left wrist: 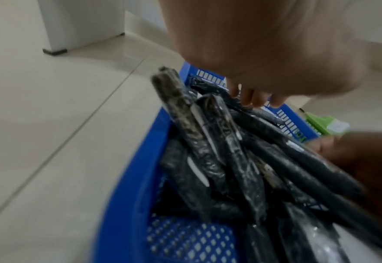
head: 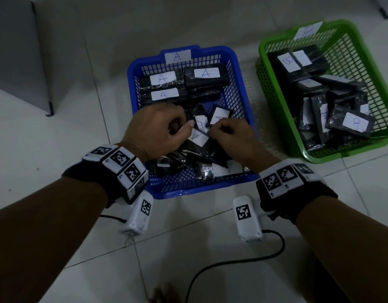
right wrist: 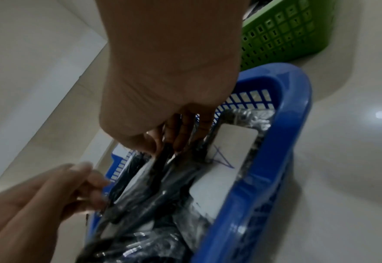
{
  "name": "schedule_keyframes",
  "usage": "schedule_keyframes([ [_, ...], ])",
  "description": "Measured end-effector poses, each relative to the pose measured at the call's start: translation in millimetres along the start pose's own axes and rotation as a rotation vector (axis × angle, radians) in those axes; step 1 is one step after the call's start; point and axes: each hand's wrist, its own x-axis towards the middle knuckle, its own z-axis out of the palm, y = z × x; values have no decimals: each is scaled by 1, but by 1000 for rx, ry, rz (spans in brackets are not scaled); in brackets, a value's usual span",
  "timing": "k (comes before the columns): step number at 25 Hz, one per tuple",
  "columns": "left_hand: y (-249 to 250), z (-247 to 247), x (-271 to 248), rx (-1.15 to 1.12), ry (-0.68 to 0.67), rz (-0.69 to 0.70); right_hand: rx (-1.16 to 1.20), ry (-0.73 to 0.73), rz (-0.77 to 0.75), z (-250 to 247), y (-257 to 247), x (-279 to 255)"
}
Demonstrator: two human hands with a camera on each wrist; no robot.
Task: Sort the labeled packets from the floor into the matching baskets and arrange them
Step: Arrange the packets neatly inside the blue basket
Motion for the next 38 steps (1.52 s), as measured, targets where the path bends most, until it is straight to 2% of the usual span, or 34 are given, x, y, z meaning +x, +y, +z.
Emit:
schedule_keyframes([
  [2,-2,12,6,-15,-87,3,-67,-20,-35,1,7,-3],
  [5,-8,29,8,-60,-264,62,-120,184,-28,4,8,6],
  [7,-11,32,6,-116,-268,31,-203,292,22,9,2,15],
  [9,-13,28,4,-135,-253,36,-255,290,50,15,-2,25],
  [13,-16,16,-5,-128,-215,27,-275,272,-11,18,-3,32],
  [16,-14,14,-6,-145,-184,-65,-349,272,-29,20,5,31],
  [18,-10,13,0,-147,-177,-125,-305,258,-38,20,8,35],
  [21,-6,14,13,-139,-169,-178,-285,168,12,21,10,42],
  [23,-6,17,21,-180,-166,-226,-313,139,-15,22,11,46],
  [27,-5,25,34,-252,-46,-361,-148,184,-29,15,9,45],
  [30,-1,31,42,-397,7,-570,36,187,-77,5,3,32],
  [32,4,34,45,-587,7,-707,218,95,-109,0,0,21],
  [34,8,34,47,-740,9,-811,264,30,-122,-8,-3,17],
  [36,8,30,46,-783,37,-864,244,35,-111,-18,-8,23],
  [38,4,22,40,-763,54,-848,199,90,-71,-28,-10,37],
])
